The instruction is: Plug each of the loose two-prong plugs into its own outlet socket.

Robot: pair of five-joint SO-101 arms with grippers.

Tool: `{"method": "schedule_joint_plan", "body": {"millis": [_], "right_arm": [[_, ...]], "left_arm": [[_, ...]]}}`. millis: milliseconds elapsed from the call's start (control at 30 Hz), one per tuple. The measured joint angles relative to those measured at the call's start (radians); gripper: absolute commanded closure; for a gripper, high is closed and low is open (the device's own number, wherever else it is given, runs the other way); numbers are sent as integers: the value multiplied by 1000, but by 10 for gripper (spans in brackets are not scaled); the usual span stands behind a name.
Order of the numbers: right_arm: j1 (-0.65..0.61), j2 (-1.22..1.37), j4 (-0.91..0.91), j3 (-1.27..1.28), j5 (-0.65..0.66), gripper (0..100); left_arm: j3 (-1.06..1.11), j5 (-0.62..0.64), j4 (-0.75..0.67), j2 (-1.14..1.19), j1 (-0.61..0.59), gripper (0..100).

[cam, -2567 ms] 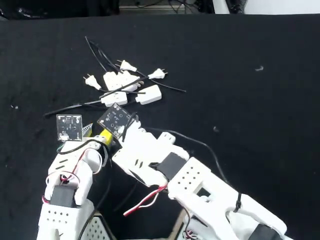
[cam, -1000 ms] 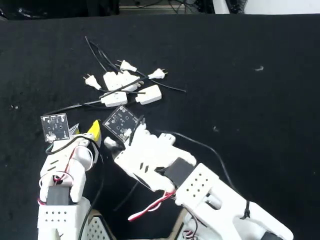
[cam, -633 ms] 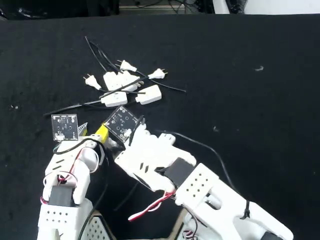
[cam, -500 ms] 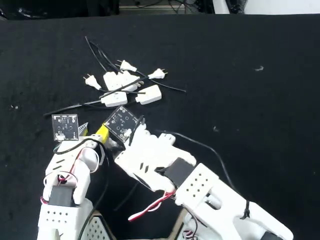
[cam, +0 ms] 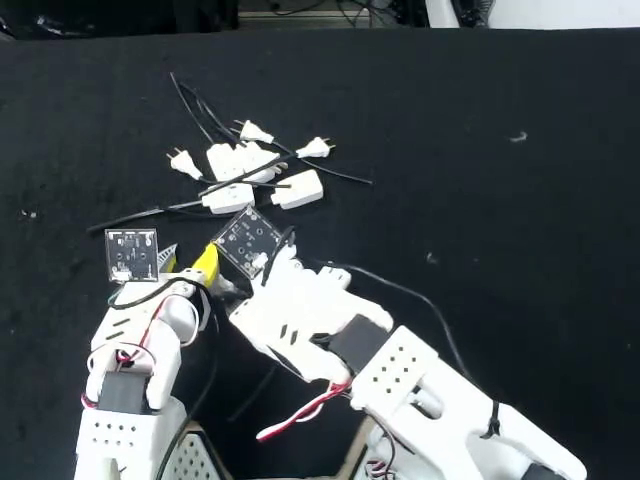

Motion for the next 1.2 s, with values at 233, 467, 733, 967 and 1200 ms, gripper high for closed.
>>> {"method": "schedule_joint_plan", "body": {"millis": [233, 467, 733, 967, 1200], "right_arm": [[0, 0, 0, 0, -21, 988], [0, 0, -20, 0, -48, 988], [0, 0, -21, 0, -48, 988], [164, -2, 37, -31, 18, 988], [305, 0, 361, -261, 209, 988]], "left_arm": [[0, 0, 0, -2, 0, 809], [0, 0, 0, -2, 0, 809], [0, 0, 0, -2, 0, 809], [2, -3, 2, 14, -37, 809], [2, -3, 2, 12, -84, 809]]}}
